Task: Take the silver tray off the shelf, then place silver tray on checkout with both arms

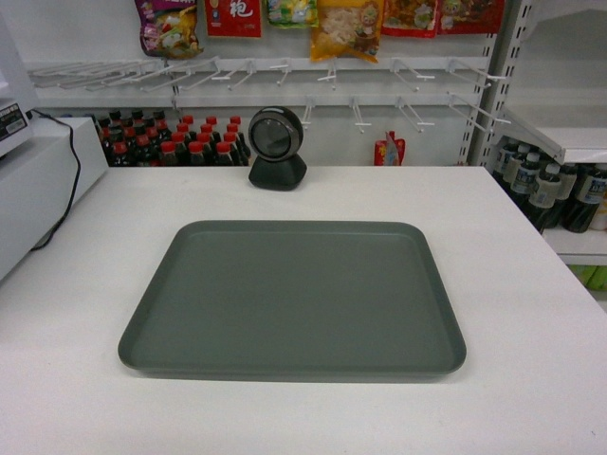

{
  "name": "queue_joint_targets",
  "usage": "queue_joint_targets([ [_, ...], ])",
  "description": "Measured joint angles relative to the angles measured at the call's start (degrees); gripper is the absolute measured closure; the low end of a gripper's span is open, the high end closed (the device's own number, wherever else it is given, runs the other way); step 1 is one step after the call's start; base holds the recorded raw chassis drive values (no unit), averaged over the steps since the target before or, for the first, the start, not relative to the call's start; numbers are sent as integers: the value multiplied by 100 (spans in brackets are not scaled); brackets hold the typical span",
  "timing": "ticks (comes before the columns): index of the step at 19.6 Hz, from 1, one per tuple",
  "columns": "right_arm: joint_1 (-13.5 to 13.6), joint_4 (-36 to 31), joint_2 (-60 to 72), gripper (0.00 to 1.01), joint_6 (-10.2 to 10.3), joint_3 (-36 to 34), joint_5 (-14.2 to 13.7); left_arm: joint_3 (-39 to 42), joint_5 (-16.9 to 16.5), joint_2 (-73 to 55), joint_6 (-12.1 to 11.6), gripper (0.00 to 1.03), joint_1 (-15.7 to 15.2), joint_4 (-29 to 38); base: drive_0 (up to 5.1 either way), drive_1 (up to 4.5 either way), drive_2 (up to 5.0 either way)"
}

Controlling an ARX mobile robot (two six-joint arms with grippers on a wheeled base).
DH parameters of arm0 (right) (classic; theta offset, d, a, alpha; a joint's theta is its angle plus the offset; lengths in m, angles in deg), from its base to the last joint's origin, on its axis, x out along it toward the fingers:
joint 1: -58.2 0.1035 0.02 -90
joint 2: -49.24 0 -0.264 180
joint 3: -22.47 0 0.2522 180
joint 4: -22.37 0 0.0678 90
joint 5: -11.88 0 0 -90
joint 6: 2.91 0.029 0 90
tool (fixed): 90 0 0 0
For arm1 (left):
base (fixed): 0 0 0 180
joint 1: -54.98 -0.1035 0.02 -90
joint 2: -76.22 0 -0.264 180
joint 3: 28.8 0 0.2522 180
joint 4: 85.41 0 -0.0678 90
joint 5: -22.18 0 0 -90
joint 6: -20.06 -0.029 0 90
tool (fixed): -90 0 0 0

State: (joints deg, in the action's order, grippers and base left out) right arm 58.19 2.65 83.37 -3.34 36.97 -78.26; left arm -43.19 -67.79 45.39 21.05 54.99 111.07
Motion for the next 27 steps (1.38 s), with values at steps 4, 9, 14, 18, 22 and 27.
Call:
queue_joint_targets([
  [4,0,1019,-1082,99,0,-2,2,2,0,992,0,102,0,-946,0,0,0],
  [9,0,1768,-1840,99,0,-2,2,2,0,1672,0,102,0,-1613,0,0,0],
  [14,0,2284,-2361,99,0,-2,0,-7,2,2245,0,102,0,-2273,0,0,0],
  [18,0,3314,-3375,99,2,17,13,0,0,3025,-2,102,-2,-3082,0,0,0],
  [22,0,3373,-3390,69,0,0,15,0,-2,3025,-2,67,0,-3053,0,0,0],
  [27,0,3373,-3390,7,0,0,15,0,-2,3025,-2,7,0,-3053,0,0,0],
])
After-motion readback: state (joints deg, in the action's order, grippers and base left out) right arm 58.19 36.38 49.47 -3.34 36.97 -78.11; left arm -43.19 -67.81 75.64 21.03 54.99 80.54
